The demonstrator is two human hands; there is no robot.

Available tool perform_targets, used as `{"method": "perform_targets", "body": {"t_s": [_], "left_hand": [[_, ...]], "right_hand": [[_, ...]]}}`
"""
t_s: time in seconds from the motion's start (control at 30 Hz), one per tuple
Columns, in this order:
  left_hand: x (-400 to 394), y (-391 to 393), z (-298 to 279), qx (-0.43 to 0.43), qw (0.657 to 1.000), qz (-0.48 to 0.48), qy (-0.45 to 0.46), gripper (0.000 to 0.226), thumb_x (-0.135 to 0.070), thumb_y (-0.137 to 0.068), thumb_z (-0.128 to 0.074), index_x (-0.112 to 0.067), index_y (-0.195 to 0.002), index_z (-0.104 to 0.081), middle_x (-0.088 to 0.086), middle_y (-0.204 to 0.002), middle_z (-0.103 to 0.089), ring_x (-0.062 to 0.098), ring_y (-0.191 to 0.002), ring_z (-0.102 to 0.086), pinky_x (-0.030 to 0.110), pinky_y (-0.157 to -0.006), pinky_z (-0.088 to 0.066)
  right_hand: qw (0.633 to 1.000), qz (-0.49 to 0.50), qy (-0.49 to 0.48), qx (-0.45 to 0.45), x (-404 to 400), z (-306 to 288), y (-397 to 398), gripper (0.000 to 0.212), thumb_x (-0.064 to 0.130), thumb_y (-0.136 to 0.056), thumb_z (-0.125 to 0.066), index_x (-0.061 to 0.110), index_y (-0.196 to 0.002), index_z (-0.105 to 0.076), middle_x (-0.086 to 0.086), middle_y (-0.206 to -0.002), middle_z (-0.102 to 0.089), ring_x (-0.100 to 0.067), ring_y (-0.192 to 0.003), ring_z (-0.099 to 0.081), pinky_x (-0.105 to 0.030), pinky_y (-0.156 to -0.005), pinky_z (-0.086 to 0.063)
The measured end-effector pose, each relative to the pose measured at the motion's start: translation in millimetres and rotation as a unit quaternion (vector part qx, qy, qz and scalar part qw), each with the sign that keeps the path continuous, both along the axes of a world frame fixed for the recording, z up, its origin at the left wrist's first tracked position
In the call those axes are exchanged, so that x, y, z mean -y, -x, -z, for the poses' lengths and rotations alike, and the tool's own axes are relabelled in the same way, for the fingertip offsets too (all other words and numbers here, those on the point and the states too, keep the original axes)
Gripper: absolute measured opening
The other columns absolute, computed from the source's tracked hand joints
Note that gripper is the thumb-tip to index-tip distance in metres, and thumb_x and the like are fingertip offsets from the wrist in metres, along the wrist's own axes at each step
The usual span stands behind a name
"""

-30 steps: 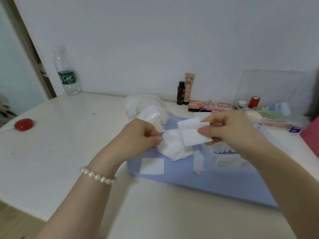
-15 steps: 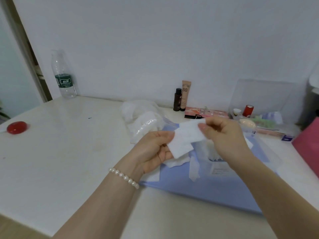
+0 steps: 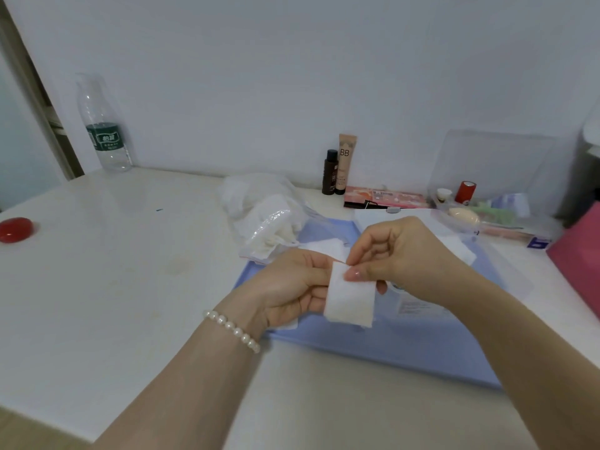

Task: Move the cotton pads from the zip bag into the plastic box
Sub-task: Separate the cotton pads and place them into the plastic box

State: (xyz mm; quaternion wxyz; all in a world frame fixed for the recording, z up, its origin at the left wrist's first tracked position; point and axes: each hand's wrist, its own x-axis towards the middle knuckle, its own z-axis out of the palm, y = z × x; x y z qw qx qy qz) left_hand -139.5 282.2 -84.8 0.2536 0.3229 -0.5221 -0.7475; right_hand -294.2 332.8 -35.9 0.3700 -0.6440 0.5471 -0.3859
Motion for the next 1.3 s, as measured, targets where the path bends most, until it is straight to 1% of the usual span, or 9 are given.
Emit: {"method": "perform_targets", "body": {"t_s": [0.4,0.63,0.73,0.8,0.93,1.03,1.1,1.17,1.3], "left_hand": [[-2.6,-2.0,-3.0,-0.006,0.999,-0.002,-0.032,0.022,0.0,-0.096,-0.04,0.006,-0.099,-0.061,0.017,-0.081,-0.069,0.021,-0.067,-0.07,0.033,-0.066,-0.058],[-1.1,-3.5,-3.8,0.013,1.0,0.011,-0.012,0.04,-0.04,-0.085,-0.052,-0.003,-0.083,-0.068,0.011,-0.072,-0.071,0.018,-0.063,-0.069,0.032,-0.063,-0.057],[-4.1,-5.8,-3.0,0.012,0.998,0.044,0.031,0.011,-0.008,-0.075,-0.069,-0.005,-0.085,-0.072,0.008,-0.081,-0.073,0.016,-0.074,-0.07,0.029,-0.072,-0.057],[-2.4,-5.8,-0.8,0.033,0.998,0.028,0.045,0.025,0.011,-0.072,-0.065,0.0,-0.094,-0.068,0.008,-0.084,-0.073,0.017,-0.078,-0.07,0.03,-0.075,-0.058],[-2.4,-9.1,-4.8,0.073,0.993,-0.016,0.088,0.029,0.016,-0.073,-0.065,-0.001,-0.097,-0.067,0.004,-0.077,-0.073,0.013,-0.073,-0.07,0.027,-0.065,-0.058],[4.0,-25.0,-11.3,0.031,0.984,-0.132,0.119,0.024,0.012,-0.074,-0.066,-0.007,-0.088,-0.068,0.003,-0.072,-0.071,0.014,-0.066,-0.067,0.026,-0.06,-0.057],[11.2,-37.3,-15.5,-0.027,0.964,-0.233,0.126,0.021,0.012,-0.074,-0.065,-0.007,-0.083,-0.069,0.004,-0.071,-0.071,0.017,-0.067,-0.067,0.027,-0.06,-0.057],[17.2,-45.1,-17.4,-0.066,0.944,-0.294,0.131,0.02,0.011,-0.074,-0.064,-0.006,-0.082,-0.07,0.008,-0.075,-0.071,0.02,-0.071,-0.067,0.03,-0.063,-0.056],[18.0,-42.4,-18.7,-0.086,0.947,-0.289,0.109,0.018,0.008,-0.075,-0.063,-0.007,-0.081,-0.072,0.011,-0.079,-0.071,0.025,-0.077,-0.066,0.037,-0.074,-0.055]], "right_hand": [[0.999,-0.006,-0.015,-0.035,2.1,4.2,0.0,0.019,-0.007,-0.068,-0.075,0.008,-0.062,-0.066,-0.002,-0.049,-0.06,-0.004,-0.033,-0.046,-0.016,-0.038,-0.04],[0.998,-0.007,-0.014,-0.058,3.5,7.6,-0.8,0.02,-0.005,-0.069,-0.076,0.012,-0.062,-0.067,0.007,-0.041,-0.057,-0.004,-0.033,-0.043,-0.015,-0.038,-0.037],[0.999,0.002,-0.009,-0.052,5.1,8.9,-0.7,0.021,-0.006,-0.069,-0.075,0.012,-0.062,-0.067,0.006,-0.044,-0.058,-0.005,-0.035,-0.045,-0.016,-0.038,-0.038],[0.998,0.006,-0.011,-0.055,4.6,9.5,-1.9,0.018,-0.005,-0.07,-0.075,0.009,-0.063,-0.068,0.005,-0.044,-0.058,-0.004,-0.035,-0.047,-0.015,-0.038,-0.038],[0.995,0.081,0.051,-0.018,6.9,14.6,-5.0,0.011,0.006,-0.075,-0.074,0.011,-0.068,-0.068,0.004,-0.046,-0.059,-0.005,-0.038,-0.05,-0.017,-0.041,-0.042],[0.976,0.159,0.141,0.049,11.1,20.6,-5.7,0.019,0.006,-0.083,-0.066,0.017,-0.068,-0.064,-0.001,-0.057,-0.06,-0.005,-0.043,-0.052,-0.015,-0.046,-0.043],[0.977,0.141,0.163,0.003,10.8,28.0,-11.6,0.024,0.005,-0.082,-0.066,0.021,-0.064,-0.063,0.0,-0.059,-0.06,-0.004,-0.048,-0.051,-0.015,-0.052,-0.043],[0.979,0.062,0.154,-0.115,7.2,38.5,-24.1,0.021,0.004,-0.079,-0.067,0.017,-0.064,-0.067,0.004,-0.062,-0.06,-0.002,-0.056,-0.05,-0.013,-0.058,-0.039],[0.935,-0.095,0.152,-0.306,10.9,65.2,-54.4,0.029,0.008,-0.087,-0.053,0.001,-0.059,-0.054,-0.012,-0.066,-0.051,-0.018,-0.067,-0.045,-0.028,-0.064,-0.032]]}}
